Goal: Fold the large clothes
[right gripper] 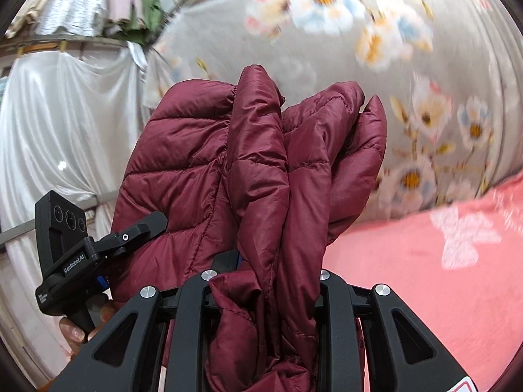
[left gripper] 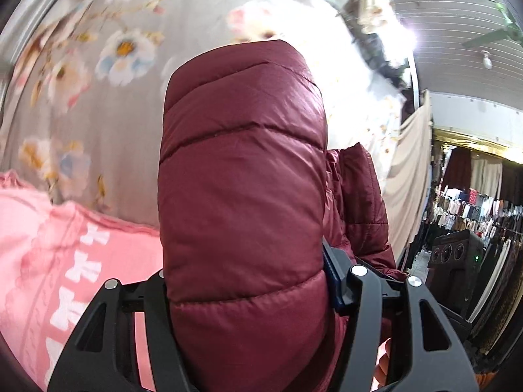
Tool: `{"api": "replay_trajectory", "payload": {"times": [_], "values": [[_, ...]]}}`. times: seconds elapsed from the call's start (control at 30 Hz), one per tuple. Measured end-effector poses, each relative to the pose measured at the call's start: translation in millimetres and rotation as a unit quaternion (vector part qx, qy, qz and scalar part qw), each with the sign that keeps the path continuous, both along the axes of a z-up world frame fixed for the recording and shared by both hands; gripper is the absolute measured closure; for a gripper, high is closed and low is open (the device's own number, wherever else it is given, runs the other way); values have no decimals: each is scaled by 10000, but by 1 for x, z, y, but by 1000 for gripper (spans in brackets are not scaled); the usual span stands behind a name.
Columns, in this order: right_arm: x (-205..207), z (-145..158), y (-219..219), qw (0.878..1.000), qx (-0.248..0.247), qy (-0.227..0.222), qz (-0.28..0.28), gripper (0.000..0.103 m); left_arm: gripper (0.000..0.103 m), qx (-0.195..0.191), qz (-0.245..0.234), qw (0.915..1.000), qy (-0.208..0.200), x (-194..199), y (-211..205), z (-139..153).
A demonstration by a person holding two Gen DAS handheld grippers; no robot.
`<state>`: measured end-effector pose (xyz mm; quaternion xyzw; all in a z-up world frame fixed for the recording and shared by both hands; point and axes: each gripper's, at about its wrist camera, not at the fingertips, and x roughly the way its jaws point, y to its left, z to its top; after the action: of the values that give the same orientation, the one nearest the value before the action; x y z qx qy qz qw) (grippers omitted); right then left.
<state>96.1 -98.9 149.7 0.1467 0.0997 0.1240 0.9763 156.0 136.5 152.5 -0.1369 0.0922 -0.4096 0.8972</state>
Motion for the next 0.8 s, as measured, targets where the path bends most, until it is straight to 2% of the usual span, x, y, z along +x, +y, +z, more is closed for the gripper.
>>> {"api": "replay_trajectory", "payload": {"times": [0.2, 0.43, 0.6, 0.8], "values": [[53, -59, -11, 9966, 230, 786, -35, 80, 46, 120, 65, 9969, 777, 58, -4, -55], [93, -131, -24, 9865, 276, 1606, -170, 80, 46, 356, 134, 9842, 1729, 110, -18, -134], [110, -165, -28, 9802, 264, 1950, -200, 80, 47, 488, 186, 9761, 2110, 127, -22, -174], [118, -190, -32, 9765, 321, 2123, -215, 80, 47, 580, 284, 9701, 2341, 136, -21, -204]]}}
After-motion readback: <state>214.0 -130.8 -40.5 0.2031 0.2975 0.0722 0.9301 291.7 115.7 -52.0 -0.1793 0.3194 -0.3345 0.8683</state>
